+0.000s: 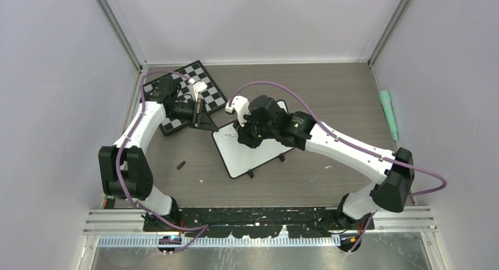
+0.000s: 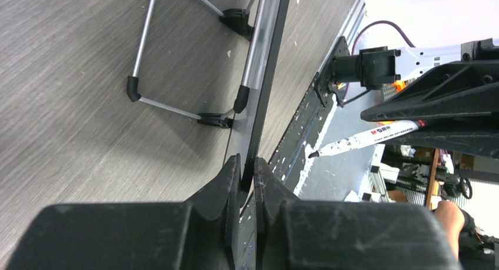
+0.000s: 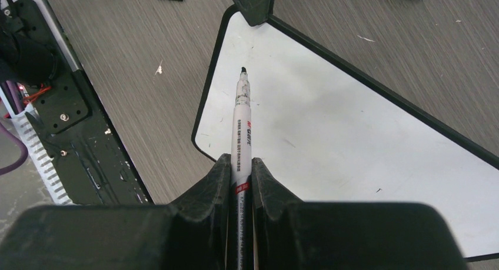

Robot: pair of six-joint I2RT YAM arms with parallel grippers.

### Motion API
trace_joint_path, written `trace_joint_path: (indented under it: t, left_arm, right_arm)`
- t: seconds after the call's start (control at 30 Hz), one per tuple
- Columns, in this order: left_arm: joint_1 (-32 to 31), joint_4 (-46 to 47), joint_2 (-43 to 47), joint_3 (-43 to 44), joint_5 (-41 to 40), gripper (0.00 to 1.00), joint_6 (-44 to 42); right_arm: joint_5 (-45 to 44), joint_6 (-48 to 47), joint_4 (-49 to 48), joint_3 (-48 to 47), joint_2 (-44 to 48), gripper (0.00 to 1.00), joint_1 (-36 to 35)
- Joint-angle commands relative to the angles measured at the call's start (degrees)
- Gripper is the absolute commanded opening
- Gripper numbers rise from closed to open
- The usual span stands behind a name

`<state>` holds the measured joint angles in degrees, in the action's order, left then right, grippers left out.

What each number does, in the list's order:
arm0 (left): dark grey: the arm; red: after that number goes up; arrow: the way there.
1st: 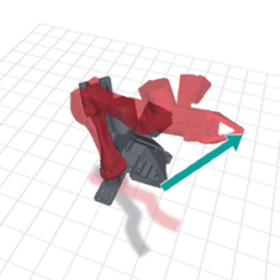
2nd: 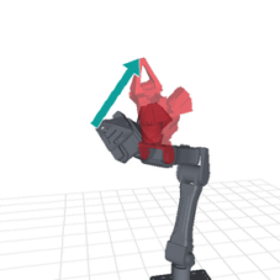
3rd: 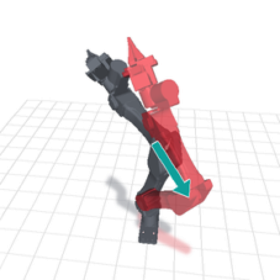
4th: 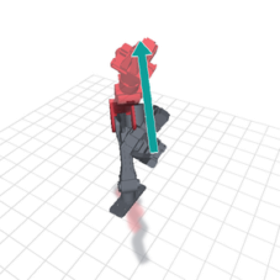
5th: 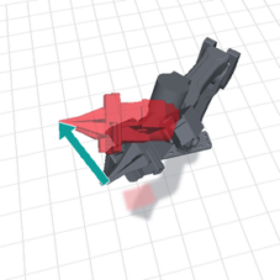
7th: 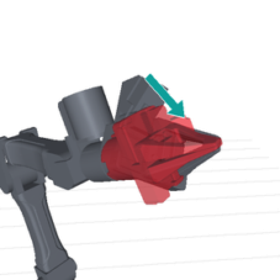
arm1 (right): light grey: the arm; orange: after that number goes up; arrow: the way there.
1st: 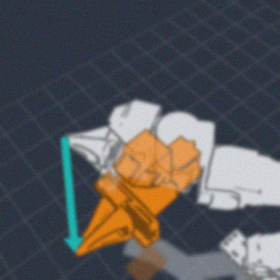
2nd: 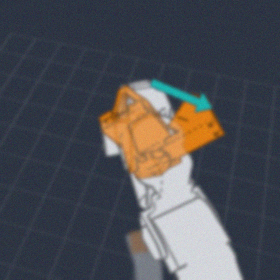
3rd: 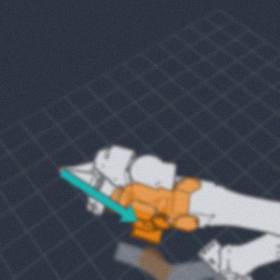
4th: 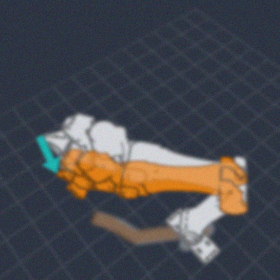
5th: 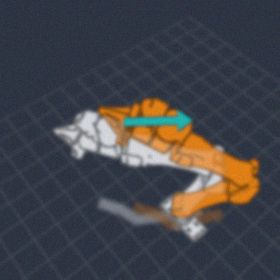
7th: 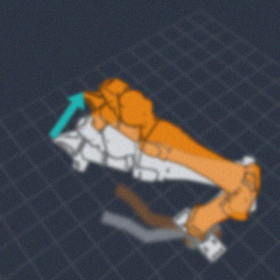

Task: Write a sentence on the whiteboard

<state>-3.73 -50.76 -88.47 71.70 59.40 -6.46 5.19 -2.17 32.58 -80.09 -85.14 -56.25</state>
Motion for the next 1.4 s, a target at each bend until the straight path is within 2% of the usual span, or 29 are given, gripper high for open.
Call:
trace_joint_path:
  t: [0.0, 0.2, 0.37, 0.63, 1.37]
  left_arm:
    - [-0.6, -0.9, 2.1, -0.9, 1.6, 0.05, -0.4]
    - [-1.3, -3.1, 2.5, -0.9, 1.3, 0.01, -2.4]
    - [-1.3, -2.2, 2.6, -1.2, 0.9, 0.16, -2.0]
    - [-1.4, -1.7, 2.2, -1.2, 0.8, 0.24, -1.8]
    - [-1.9, -1.7, 1.9, -1.3, 0.7, 0.15, -2.1]
  right_arm:
    - [0.0, -2.1, -0.7, 0.7, 3.8, 0.0, -0.2]
    - [3.0, -3.0, 0.2, 2.7, 5.6, 0.0, 0.0]
    - [4.5, -2.3, -0.8, 2.7, 5.2, 0.0, 0.2]
    - [4.4, -0.9, -3.1, 1.2, 2.1, 0.0, 0.1]
    - [4.7, 1.4, -4.8, -2.0, -2.1, 0.0, 0.0]
